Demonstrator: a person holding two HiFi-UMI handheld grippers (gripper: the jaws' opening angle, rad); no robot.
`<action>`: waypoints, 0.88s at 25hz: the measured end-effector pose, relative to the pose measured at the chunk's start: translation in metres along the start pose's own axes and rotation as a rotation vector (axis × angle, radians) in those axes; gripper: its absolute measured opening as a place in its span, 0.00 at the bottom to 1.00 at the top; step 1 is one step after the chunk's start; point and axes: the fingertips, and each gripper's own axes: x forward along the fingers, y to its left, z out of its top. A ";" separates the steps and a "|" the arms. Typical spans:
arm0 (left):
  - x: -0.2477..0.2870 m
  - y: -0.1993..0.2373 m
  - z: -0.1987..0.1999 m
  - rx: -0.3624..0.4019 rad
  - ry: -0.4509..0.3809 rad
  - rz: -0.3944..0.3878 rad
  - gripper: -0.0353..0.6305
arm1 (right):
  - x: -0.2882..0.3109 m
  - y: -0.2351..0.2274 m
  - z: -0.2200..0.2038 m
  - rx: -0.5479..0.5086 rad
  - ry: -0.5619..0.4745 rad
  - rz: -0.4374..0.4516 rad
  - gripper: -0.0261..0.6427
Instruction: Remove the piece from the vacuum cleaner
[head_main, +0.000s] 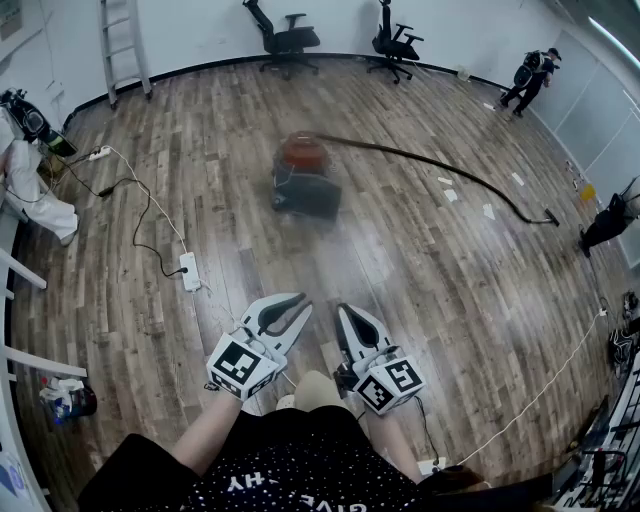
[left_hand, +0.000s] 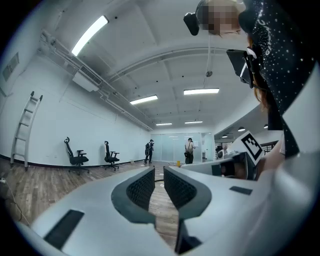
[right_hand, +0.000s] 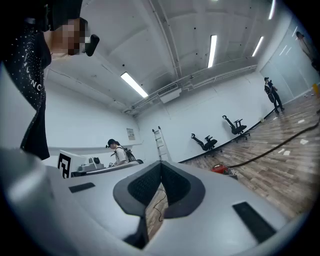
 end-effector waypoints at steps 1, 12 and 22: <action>0.001 0.002 -0.001 0.003 0.004 -0.003 0.13 | 0.002 -0.002 0.001 0.005 -0.005 -0.002 0.06; 0.062 0.056 -0.007 -0.010 0.023 -0.004 0.13 | 0.050 -0.066 0.018 0.033 -0.013 -0.007 0.06; 0.152 0.122 -0.003 -0.025 0.027 0.049 0.13 | 0.111 -0.150 0.051 0.059 -0.018 0.069 0.06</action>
